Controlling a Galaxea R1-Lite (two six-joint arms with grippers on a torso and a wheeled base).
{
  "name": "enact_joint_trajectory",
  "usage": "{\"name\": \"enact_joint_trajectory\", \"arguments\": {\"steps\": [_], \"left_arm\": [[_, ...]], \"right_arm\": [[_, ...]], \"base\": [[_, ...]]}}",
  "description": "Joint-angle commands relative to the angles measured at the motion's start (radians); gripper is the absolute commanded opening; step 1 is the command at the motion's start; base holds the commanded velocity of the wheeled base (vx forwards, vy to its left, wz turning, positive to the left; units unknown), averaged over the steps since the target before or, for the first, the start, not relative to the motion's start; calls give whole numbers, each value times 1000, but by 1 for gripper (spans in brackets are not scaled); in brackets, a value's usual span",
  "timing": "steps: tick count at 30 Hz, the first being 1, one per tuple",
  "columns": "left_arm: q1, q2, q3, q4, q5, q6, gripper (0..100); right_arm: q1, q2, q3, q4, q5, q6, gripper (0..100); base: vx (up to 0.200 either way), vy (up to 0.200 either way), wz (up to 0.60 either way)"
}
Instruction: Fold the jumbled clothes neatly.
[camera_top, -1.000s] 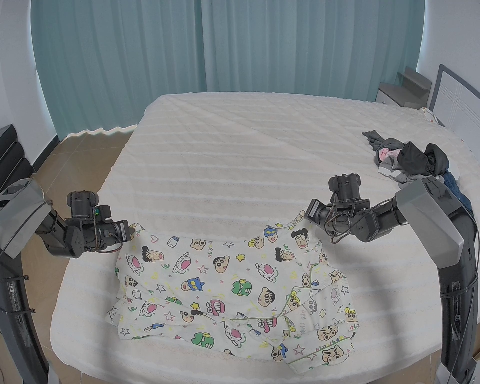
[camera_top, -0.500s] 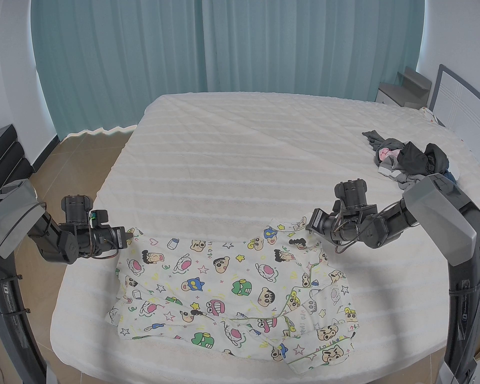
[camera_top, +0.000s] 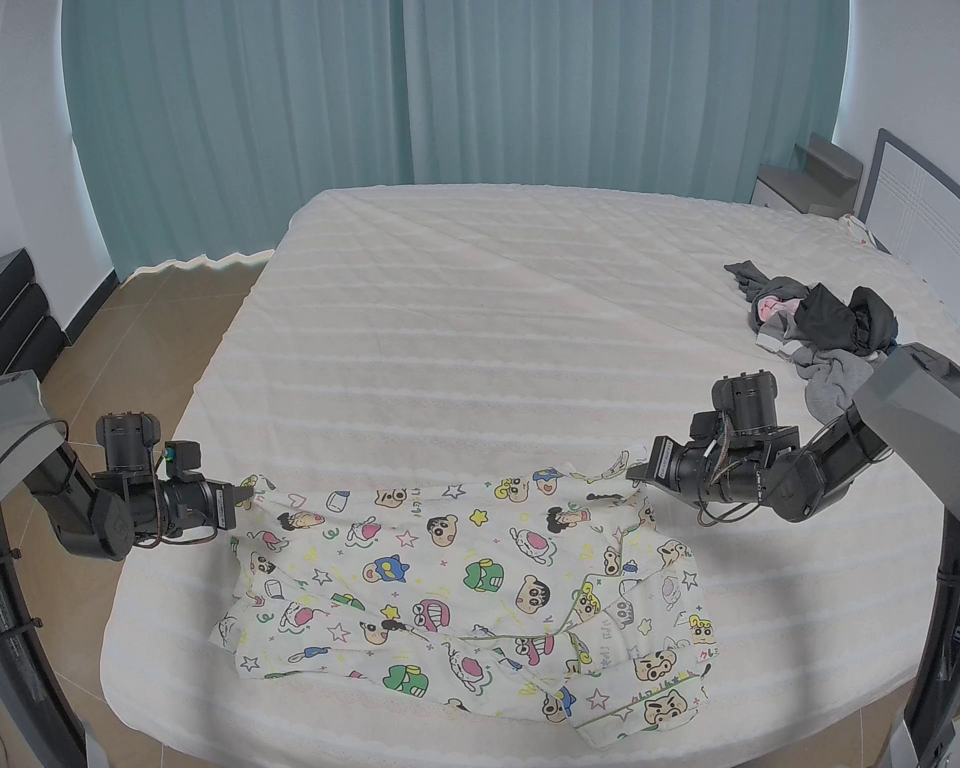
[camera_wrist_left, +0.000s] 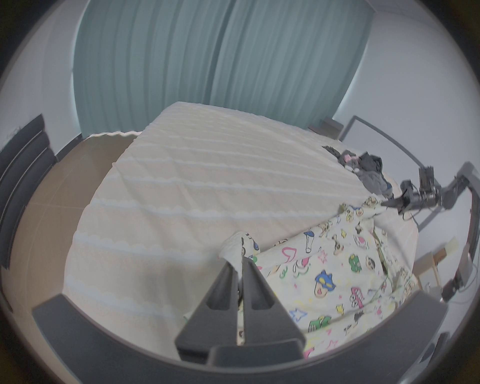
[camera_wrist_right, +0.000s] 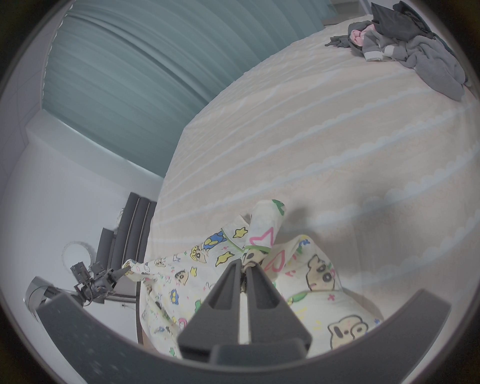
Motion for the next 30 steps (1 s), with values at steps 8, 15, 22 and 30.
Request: {"name": "enact_joint_trajectory", "arguments": {"steps": [8, 15, 22, 30], "left_arm": [[24, -55, 99, -7, -46, 95, 0], [26, -69, 162, -12, -64, 193, 0], [29, -71, 222, -12, -64, 251, 0], [43, -86, 246, -10, -70, 257, 0]], "right_arm": [[-16, -115, 145, -9, 67, -88, 0], [-16, -186, 288, -7, 131, -188, 0], [-15, -210, 366, -7, 140, -254, 0], [-16, -262, 447, -6, 171, -289, 0]], "base": [[0, 0, 0], [0, 0, 0], [0, 0, 0], [0, 0, 0]]}}
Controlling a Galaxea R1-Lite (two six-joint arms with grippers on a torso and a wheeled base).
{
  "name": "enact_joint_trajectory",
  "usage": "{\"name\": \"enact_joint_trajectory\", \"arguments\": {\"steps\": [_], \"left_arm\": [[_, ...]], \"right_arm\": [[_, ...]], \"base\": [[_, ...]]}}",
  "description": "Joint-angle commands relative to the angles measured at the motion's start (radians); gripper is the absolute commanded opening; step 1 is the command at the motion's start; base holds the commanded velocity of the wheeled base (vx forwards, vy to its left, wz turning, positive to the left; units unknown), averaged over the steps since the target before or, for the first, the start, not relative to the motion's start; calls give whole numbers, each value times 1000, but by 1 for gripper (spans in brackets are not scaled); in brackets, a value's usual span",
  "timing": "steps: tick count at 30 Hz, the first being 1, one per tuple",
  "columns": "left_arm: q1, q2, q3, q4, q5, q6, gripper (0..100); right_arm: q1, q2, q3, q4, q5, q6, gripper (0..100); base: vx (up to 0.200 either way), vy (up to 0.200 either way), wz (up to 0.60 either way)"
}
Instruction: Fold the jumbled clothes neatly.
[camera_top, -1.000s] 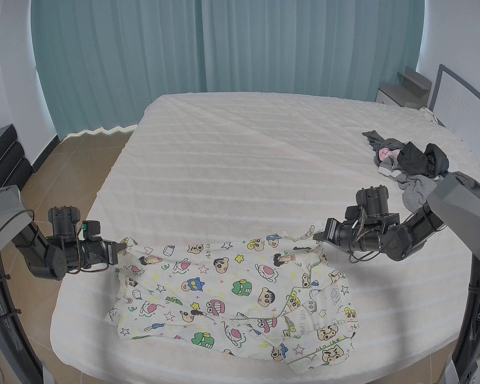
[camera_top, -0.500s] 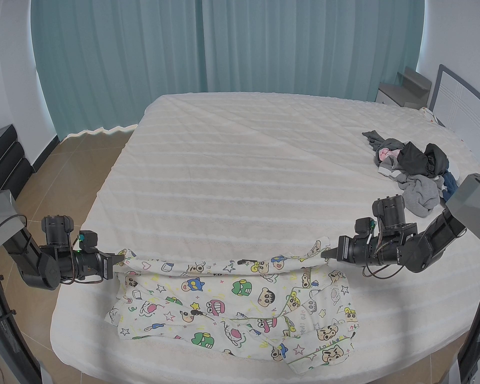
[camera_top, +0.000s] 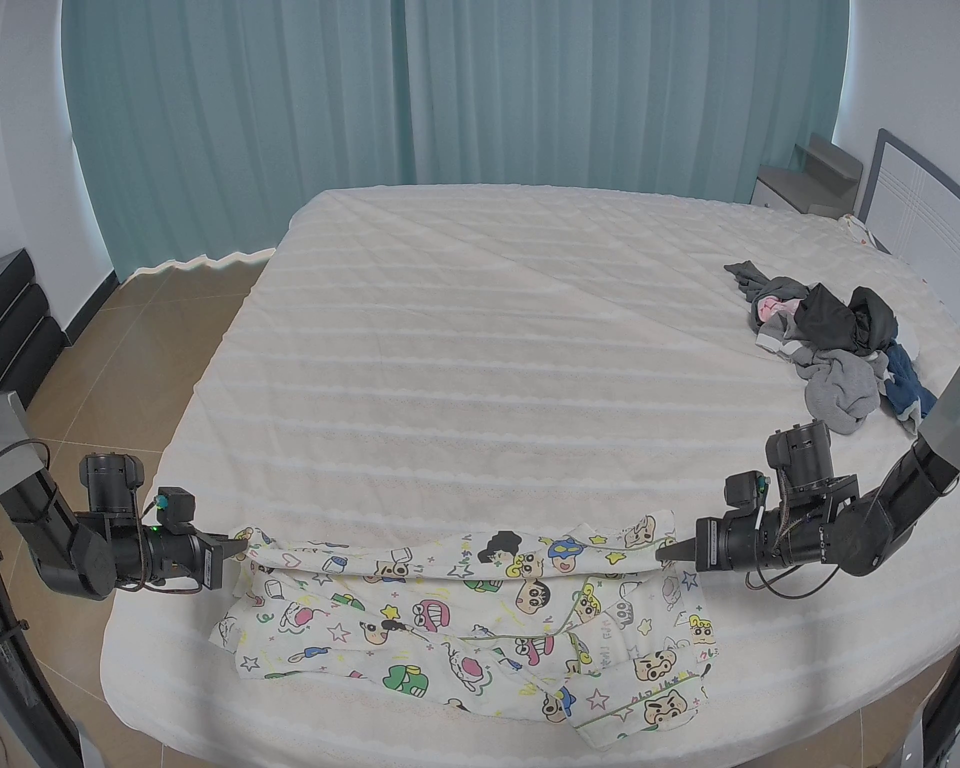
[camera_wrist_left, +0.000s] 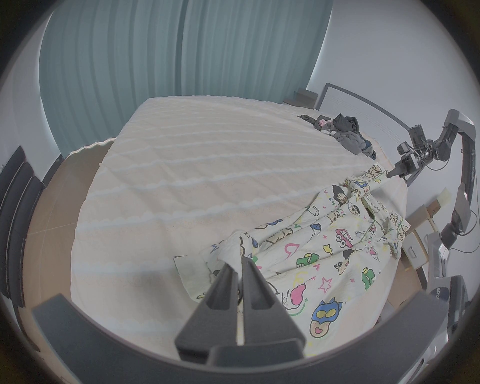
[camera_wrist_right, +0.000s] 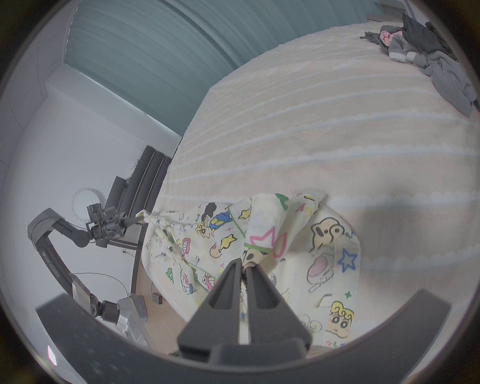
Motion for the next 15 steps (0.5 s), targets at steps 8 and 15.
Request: {"name": "enact_joint_trajectory", "arguments": {"steps": [8, 15], "left_arm": [[11, 0, 65, 4, 4, 5, 0], [11, 26, 73, 4, 4, 10, 0]], "right_arm": [[1, -21, 115, 3, 4, -96, 0], [6, -9, 147, 11, 4, -117, 0]], "base": [[0, 0, 0], [0, 0, 0]]}}
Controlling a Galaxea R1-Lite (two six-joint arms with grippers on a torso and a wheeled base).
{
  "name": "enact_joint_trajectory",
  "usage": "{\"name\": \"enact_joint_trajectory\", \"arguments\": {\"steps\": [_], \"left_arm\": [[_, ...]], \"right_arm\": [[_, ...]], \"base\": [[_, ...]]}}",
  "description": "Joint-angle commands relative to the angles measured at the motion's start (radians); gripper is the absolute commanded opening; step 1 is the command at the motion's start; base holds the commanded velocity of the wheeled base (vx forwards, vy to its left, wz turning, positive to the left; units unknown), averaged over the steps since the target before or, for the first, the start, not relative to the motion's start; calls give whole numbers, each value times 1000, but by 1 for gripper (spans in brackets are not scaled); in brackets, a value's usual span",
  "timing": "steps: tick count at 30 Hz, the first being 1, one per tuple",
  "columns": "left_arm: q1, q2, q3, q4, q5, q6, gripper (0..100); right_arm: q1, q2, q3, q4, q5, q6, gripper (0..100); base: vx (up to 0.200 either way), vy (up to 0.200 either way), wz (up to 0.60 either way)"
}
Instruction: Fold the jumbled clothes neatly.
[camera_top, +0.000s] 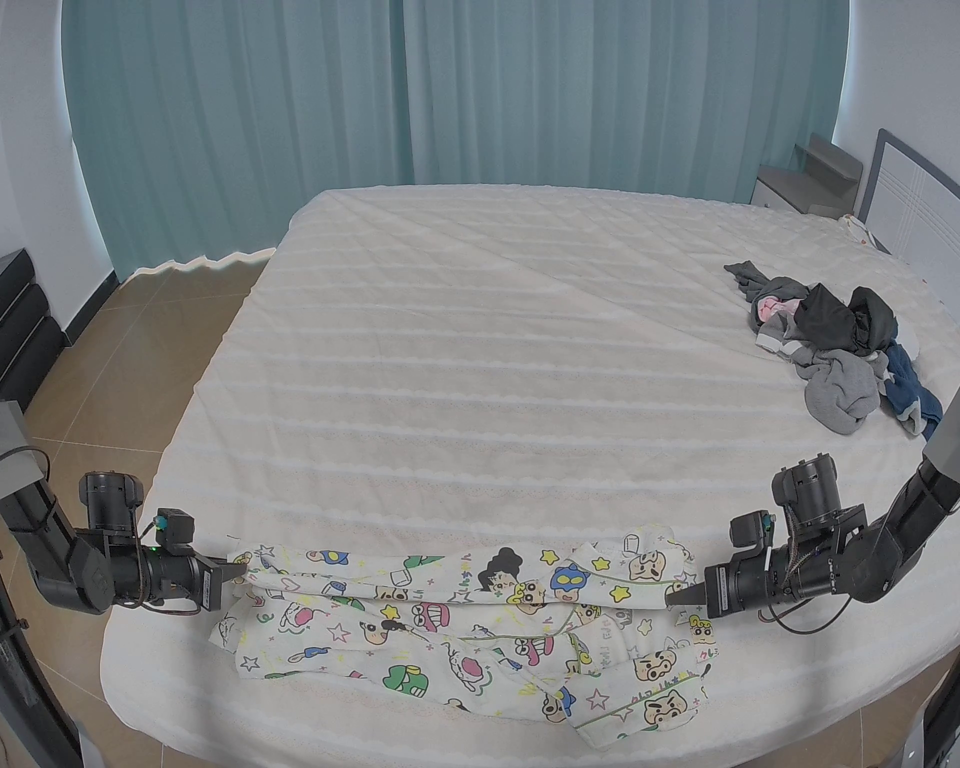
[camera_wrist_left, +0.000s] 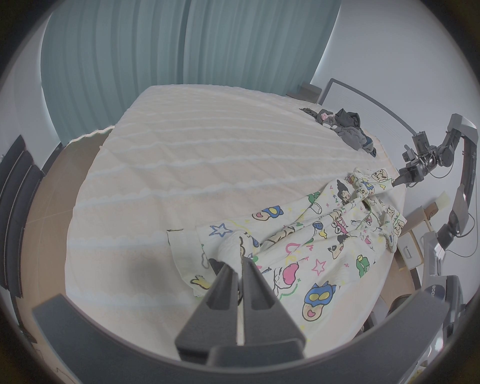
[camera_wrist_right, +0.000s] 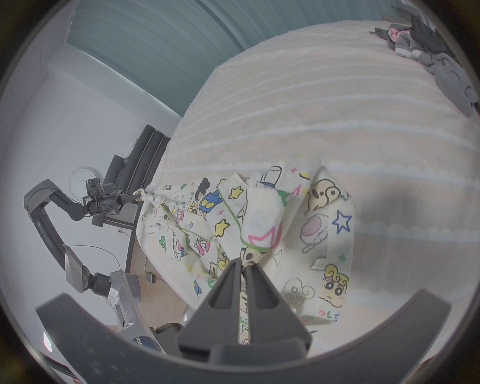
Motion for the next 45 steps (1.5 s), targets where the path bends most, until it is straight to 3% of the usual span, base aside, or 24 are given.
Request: {"name": "enact_joint_trajectory", "arguments": {"steps": [1, 17, 18, 25, 26, 30, 34, 36, 38, 41, 43, 45], "left_arm": [[0, 31, 5, -2, 0, 4, 0], [0, 63, 26, -4, 8, 11, 0], [0, 63, 29, 0, 17, 9, 100], [2, 60, 44, -4, 25, 6, 100], [3, 57, 44, -4, 23, 3, 100], [31, 40, 51, -7, 17, 1, 100], [74, 7, 71, -30, 3, -3, 100], [141, -65, 140, -89, -12, -42, 100], [186, -104, 184, -112, -55, -98, 100], [243, -183, 258, -119, -139, -275, 100], [246, -193, 267, -119, -153, -305, 100], [253, -239, 319, -120, -239, -460, 100]], "right_arm": [[5, 16, 21, 1, 0, -4, 0], [9, 85, 47, 3, -9, -50, 0], [9, 89, 45, 4, -14, -50, 0], [9, 113, 44, 6, -55, -53, 0], [9, 115, 44, 6, -55, -56, 100], [9, 112, 45, 4, -58, -60, 100], [8, 102, 48, 4, -106, -62, 100], [-3, 81, 48, -4, -141, -63, 100], [-17, 49, 41, -5, -143, -65, 100], [-11, -7, -13, -2, -146, -68, 100], [-1, -8, -27, -2, -146, -68, 100], [46, -2, -96, 10, -175, -68, 100]], "base": [[0, 0, 0], [0, 0, 0], [0, 0, 0], [0, 0, 0], [0, 0, 0], [0, 0, 0], [0, 0, 0], [0, 0, 0], [0, 0, 0], [0, 0, 0], [0, 0, 0], [0, 0, 0]]}}
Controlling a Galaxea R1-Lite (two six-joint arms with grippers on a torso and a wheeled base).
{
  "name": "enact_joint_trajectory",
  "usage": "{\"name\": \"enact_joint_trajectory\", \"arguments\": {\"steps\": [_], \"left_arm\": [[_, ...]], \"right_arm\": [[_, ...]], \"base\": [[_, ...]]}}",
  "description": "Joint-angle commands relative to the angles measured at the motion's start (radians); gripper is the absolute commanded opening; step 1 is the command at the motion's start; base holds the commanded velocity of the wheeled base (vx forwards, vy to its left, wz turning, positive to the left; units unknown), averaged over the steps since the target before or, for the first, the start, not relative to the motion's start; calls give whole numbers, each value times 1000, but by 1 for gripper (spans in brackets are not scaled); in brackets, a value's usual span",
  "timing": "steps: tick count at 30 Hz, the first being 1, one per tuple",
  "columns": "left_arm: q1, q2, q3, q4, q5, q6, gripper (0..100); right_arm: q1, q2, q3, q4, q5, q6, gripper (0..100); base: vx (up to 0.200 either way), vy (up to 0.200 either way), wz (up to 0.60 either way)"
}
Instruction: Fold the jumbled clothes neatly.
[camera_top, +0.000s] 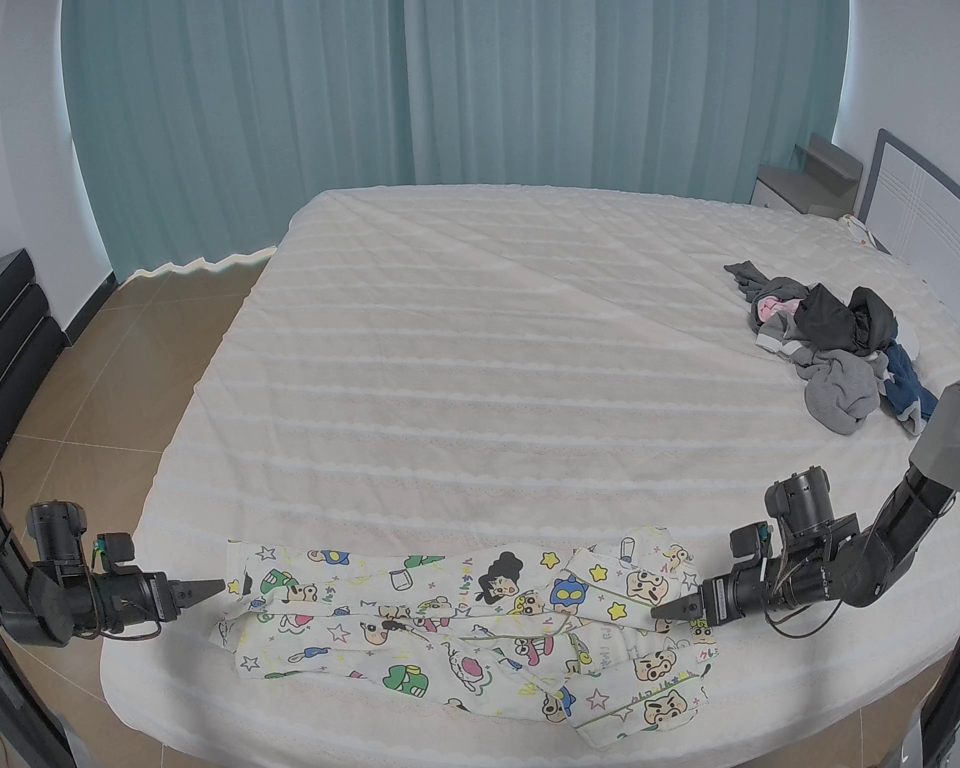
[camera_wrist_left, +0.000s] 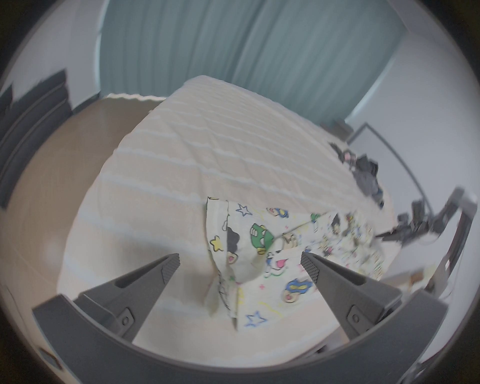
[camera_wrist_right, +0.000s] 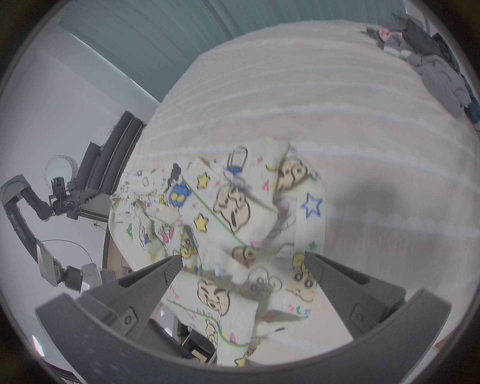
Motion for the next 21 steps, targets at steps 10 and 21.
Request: {"name": "enact_joint_trajectory", "arguments": {"steps": [10, 21], "left_arm": [[170, -27, 219, -16, -478, -218, 100], [227, 213, 248, -14, -518, 181, 100]], "right_arm": [[98, 58, -152, 40, -95, -77, 100], [107, 123, -182, 40, -90, -120, 100]], "base": [[0, 0, 0], [0, 0, 0]]}}
